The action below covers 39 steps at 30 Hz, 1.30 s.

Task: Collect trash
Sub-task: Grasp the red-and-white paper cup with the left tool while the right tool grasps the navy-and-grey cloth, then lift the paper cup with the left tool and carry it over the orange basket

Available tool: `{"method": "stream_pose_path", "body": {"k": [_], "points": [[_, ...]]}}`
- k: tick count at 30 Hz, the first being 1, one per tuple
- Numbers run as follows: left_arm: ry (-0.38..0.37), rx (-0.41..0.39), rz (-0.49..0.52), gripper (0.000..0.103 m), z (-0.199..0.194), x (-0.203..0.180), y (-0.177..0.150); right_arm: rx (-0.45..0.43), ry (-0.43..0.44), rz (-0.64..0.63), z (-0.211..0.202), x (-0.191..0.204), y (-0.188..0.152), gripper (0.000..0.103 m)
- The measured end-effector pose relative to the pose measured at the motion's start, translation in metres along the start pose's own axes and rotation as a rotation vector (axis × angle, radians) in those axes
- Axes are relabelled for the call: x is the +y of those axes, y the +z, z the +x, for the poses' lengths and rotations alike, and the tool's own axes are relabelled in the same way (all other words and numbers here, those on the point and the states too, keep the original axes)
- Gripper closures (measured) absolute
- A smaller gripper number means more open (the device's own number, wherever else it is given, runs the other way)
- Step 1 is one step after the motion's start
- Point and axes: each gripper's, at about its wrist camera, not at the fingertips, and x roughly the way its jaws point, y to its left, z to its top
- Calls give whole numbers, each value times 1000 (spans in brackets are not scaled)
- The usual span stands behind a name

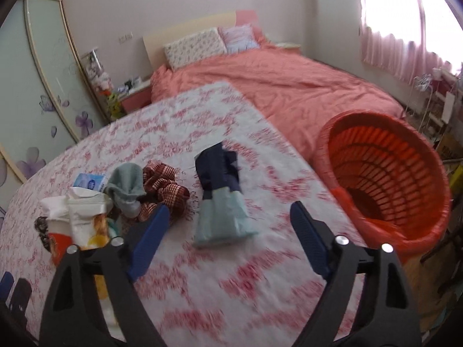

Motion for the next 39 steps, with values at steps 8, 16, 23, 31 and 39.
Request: {"method": "stream_pose_path", "body": {"k": [8,16,23,31,39], "points": [[-31,17,-4,2,17,1,10,79,-25,-30,39,8,7,51],[-85,52,10,4,27,-10,11,90,-24,-26,40,1,2,75],[-119,106,36,8,42,-30,8,90,-5,-5,36,-5,0,71],[-126,156,60,9,60,-46,8,98,-20,-35,44,8,1,62],[-141,201,35,30,73,-41,7,97,-3,-25,39,-1,0,74]]}}
